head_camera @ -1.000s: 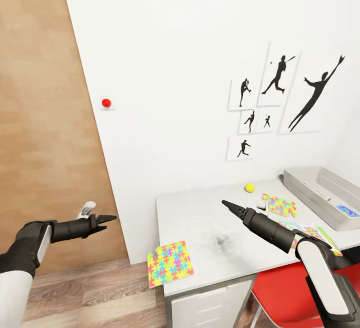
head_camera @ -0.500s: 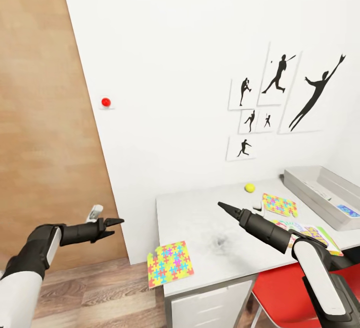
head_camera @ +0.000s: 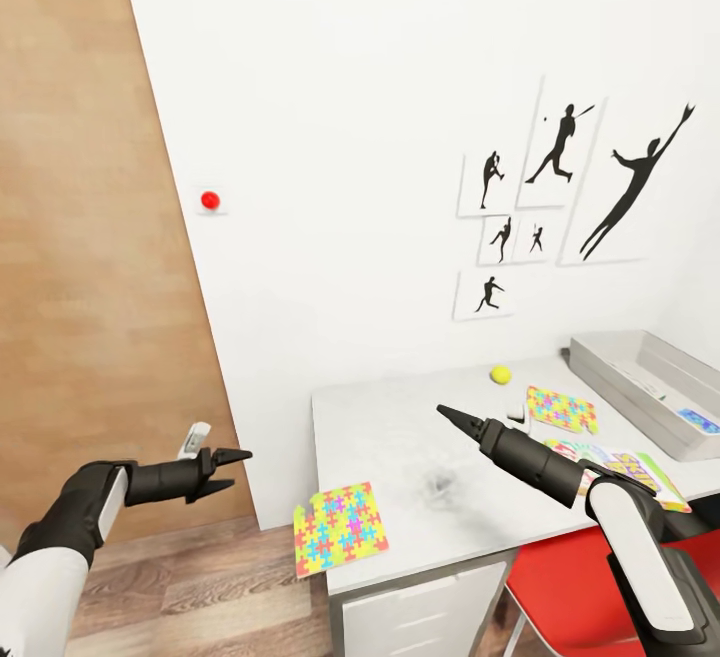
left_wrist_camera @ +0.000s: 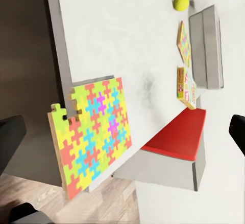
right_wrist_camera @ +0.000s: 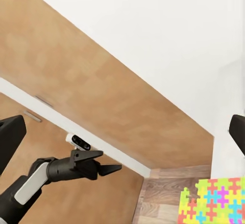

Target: Put all the toys in the child's room - the three board games (two on the bed and one on the table), the two jigsaw puzzles on the table, and the tennis ball on the table - inside the toy box on the table in the child's room.

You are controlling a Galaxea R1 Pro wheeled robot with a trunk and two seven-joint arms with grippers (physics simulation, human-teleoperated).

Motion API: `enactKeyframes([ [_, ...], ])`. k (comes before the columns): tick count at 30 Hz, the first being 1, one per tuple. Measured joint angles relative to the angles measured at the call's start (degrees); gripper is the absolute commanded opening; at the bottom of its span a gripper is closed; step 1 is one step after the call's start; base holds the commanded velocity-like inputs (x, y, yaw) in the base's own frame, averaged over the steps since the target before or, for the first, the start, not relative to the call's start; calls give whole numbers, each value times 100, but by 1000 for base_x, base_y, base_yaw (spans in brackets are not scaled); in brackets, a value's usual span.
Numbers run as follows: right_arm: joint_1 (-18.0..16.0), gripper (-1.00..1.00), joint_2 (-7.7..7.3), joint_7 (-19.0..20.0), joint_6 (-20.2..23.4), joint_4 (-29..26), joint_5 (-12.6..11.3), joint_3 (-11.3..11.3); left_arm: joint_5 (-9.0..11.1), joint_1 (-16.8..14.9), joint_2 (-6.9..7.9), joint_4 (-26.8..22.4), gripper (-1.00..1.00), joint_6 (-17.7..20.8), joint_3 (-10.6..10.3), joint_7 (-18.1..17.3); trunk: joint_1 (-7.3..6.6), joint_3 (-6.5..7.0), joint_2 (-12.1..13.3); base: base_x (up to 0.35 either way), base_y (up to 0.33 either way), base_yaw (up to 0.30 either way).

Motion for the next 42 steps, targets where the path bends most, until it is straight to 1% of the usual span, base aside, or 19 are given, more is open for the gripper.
enactKeyframes([
  [3, 0, 100, -23, 26, 13, 0, 0, -48, 2, 0, 18, 70, 100, 5, 6, -1, 66, -54, -121, 0, 0, 0],
  [9, 0, 100, -22, 29, 16, 0, -5, -83, 3, 0, 28, 95, 100, 10, 31, -6, 198, -162, -362, 0, 0, 0],
  [20, 0, 100, 21, 28, 35, -1, -11, -57, 2, 16, 21, 338, 100, 5, 33, -34, 440, -360, -804, 0, 0, 0],
  [22, 0, 100, 4, 40, 82, -1, -41, -38, 2, 17, 14, 354, 100, 3, 32, -34, 484, -396, -885, 0, 0, 0],
  [24, 0, 100, -13, 130, 185, -1, -73, -35, 3, 17, 6, 360, 100, 3, 28, -35, 528, -433, -965, 0, 0, 0],
  [26, 0, 100, -12, 498, 592, -4, -105, -80, 3, 17, 0, 363, 100, 2, 26, -33, 572, -469, -1045, 0, 0, 0],
  [27, 0, 100, -9, 625, 721, -5, -107, -94, 3, 17, -3, 364, 100, 2, 26, -32, 594, -487, -1086, 0, 0, 0],
  [28, 0, 100, -6, 864, 912, -7, -116, -130, 3, 17, -7, 364, 100, 2, 25, -31, 616, -505, -1126, 0, 0, 0],
  [29, 0, 100, -10, 1075, 1015, -8, -117, -174, 3, 17, -9, 365, 100, 2, 25, -30, 638, -523, -1166, 0, 0, 0],
  [31, 0, 100, -13, 1317, 1116, -9, -115, -255, 3, 17, -9, 365, 100, 2, 25, -30, 682, -559, -1246, 0, 0, 0],
  [35, 0, 100, -13, 1442, 1148, -10, -113, -319, 3, 17, -10, 366, 100, 2, 25, -34, 770, -631, -1407, 0, 0, 0],
  [42, 0, 100, 20, 1484, 1140, -10, -107, -339, 2, 17, 0, 366, 100, 2, 24, -37, 924, -757, -1688, 0, 0, 0],
])
